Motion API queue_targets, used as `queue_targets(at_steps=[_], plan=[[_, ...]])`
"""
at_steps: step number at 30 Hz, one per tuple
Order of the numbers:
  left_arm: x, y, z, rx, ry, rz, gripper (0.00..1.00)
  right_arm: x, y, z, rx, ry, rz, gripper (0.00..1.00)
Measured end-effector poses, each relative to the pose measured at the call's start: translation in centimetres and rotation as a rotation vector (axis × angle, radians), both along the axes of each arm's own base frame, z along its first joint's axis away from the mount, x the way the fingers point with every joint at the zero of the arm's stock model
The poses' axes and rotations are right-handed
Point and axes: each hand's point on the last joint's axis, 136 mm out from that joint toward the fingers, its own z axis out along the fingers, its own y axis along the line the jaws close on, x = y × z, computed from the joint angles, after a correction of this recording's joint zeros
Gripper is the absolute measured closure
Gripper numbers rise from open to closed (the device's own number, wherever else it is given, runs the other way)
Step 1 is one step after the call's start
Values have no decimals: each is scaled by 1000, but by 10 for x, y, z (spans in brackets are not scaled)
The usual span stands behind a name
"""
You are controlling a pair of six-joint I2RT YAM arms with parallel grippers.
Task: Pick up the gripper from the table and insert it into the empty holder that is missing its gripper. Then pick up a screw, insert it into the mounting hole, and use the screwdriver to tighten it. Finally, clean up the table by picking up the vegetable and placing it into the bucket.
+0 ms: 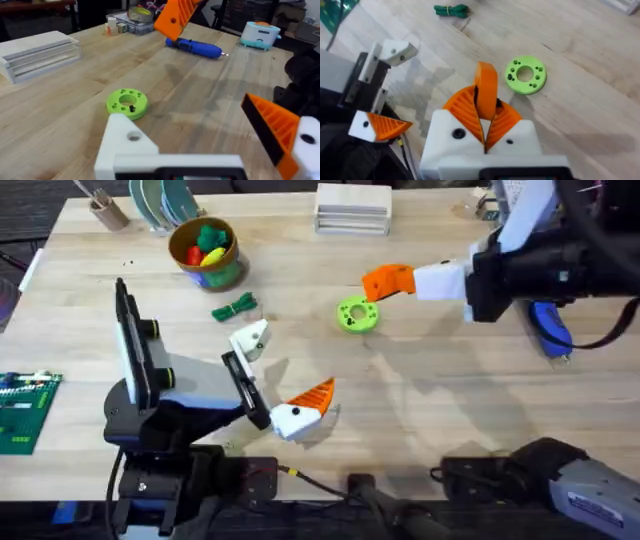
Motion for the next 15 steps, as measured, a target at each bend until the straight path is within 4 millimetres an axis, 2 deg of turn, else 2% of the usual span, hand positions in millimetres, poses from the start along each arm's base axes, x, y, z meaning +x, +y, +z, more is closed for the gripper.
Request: queue_targets(at_steps=[4,8,12,15], plan=[[0,0,0,0,0,0,8,0,3,-13,32,48,-20,990],[0,0,0,0,0,0,7,-4,18,-33,115,84,33,990],[0,0,0,0,0,0,8,-4,39,-38,256,89,96,990],[0,0,0,0,0,0,8,-5,50,-35,358,102,132,990]])
